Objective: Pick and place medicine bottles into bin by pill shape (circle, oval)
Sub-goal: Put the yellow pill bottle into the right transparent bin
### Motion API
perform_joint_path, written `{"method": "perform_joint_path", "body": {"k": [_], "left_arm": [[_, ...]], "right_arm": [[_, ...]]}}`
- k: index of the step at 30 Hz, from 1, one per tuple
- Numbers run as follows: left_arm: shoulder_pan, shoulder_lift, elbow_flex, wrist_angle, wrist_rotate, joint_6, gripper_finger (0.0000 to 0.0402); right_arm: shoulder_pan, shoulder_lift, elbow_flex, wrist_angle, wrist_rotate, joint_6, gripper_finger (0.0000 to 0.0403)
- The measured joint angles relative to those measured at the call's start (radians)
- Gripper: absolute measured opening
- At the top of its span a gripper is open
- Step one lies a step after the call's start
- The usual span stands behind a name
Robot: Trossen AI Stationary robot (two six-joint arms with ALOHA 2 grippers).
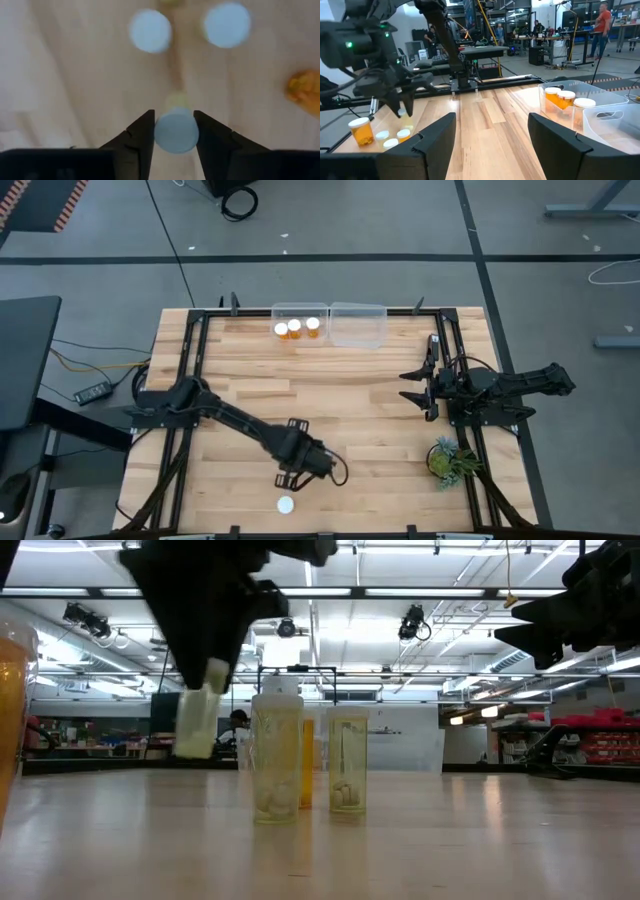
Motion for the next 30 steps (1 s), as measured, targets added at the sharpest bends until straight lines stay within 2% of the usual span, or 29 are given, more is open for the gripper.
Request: {"method": "perform_joint_path", "body": {"k": [5,15,25,30], "left_arm": [[0.074,0.0,0.021,0.0,-0.061,0.11,0.0136],[0.261,0.0,0.021,0.045,-0.066,0.275,0.0136],[0.399,0.0,0.021,0.211,-0.065,0.442,0.0128],[0.457,0.0,0.021,0.318,-0.065,0.518,0.0137]], "right_arm": [[0.0,0.0,0.0,0.0,0.0,0.0,0.0255],[0.0,0.0,0.0,0.0,0.0,0.0,0.0255],[0.0,0.0,0.0,0.0,0.0,0.0,0.0255],[0.0,0.0,0.0,0.0,0.0,0.0,0.0255]]}}
